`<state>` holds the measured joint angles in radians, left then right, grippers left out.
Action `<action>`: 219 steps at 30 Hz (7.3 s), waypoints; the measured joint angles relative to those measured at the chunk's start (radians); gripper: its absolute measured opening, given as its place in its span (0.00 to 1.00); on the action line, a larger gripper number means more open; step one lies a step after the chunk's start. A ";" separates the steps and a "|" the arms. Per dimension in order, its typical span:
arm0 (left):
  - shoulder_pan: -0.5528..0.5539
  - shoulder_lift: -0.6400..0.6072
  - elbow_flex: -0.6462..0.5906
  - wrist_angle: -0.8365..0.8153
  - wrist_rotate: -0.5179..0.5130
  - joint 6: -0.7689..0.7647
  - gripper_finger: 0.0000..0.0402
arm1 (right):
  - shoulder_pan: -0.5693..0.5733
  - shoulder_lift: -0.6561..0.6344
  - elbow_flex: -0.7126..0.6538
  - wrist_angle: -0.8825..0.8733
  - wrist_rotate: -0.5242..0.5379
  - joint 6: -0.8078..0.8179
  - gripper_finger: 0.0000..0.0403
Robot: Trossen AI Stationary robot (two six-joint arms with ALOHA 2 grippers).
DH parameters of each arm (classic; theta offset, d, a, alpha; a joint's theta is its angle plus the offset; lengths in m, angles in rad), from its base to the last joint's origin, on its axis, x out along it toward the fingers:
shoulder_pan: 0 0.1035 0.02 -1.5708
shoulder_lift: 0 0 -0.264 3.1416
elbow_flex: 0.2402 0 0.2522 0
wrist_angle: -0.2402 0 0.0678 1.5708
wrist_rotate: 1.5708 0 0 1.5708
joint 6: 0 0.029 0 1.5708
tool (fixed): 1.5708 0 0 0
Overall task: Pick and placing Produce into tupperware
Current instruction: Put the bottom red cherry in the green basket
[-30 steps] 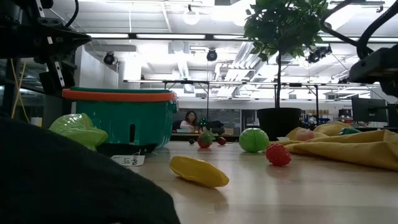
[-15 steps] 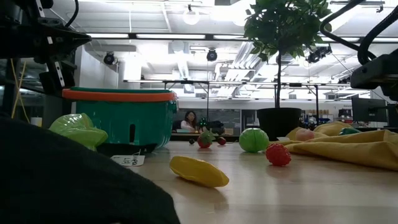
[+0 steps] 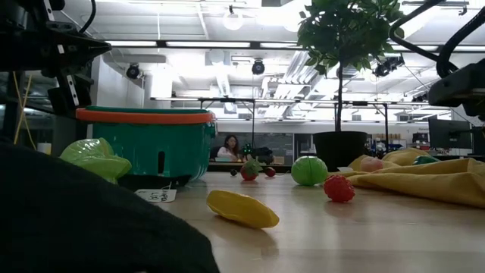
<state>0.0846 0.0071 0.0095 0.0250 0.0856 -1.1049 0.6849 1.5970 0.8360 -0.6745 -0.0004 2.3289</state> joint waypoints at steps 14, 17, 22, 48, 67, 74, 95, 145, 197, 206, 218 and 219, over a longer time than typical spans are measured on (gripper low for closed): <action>0.000 0.000 0.000 0.000 0.000 0.000 0.00 | -0.006 -0.146 0.001 -0.001 0.139 -0.027 0.26; 0.000 0.000 0.000 0.000 0.000 0.000 0.00 | -0.007 -0.182 0.001 0.002 0.193 -0.056 0.26; 0.000 0.000 0.000 0.000 0.000 0.000 0.00 | -0.007 -0.223 0.002 0.040 0.277 -0.135 0.26; 0.000 0.000 0.000 0.001 0.007 0.012 0.00 | -0.252 -0.236 0.002 0.540 0.420 -0.865 0.26; 0.000 0.008 0.000 0.039 0.063 -0.070 0.00 | -0.417 -0.236 0.002 0.750 0.463 -1.170 0.26; 0.000 0.074 0.000 0.069 0.060 -0.053 0.06 | -0.451 -0.236 0.002 0.769 0.459 -1.186 0.26; 0.000 0.632 0.192 0.312 0.057 0.209 0.24 | -0.502 -0.235 0.002 0.846 0.412 -1.257 0.26; 0.000 1.334 0.483 0.697 0.108 0.128 0.24 | -0.560 -0.031 0.073 1.050 0.296 -1.369 0.26; -0.020 1.426 0.585 0.622 0.039 0.008 0.24 | -0.560 -0.032 0.074 1.036 0.281 -1.404 0.26; -0.020 1.426 0.585 0.628 0.028 -0.006 0.24 | -0.560 -0.032 0.074 1.036 0.281 -1.403 0.26; -0.019 1.426 0.585 0.626 0.000 -0.026 0.24 | -0.558 -0.032 0.074 1.036 0.281 -1.403 0.26; -0.019 1.426 0.585 0.626 0.000 -0.026 0.24 | -0.557 -0.032 0.074 1.036 0.281 -1.403 0.26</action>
<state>0.0654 1.4326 0.5941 0.6511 0.0853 -1.1313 0.1280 1.5654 0.9096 0.3618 0.2802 0.9260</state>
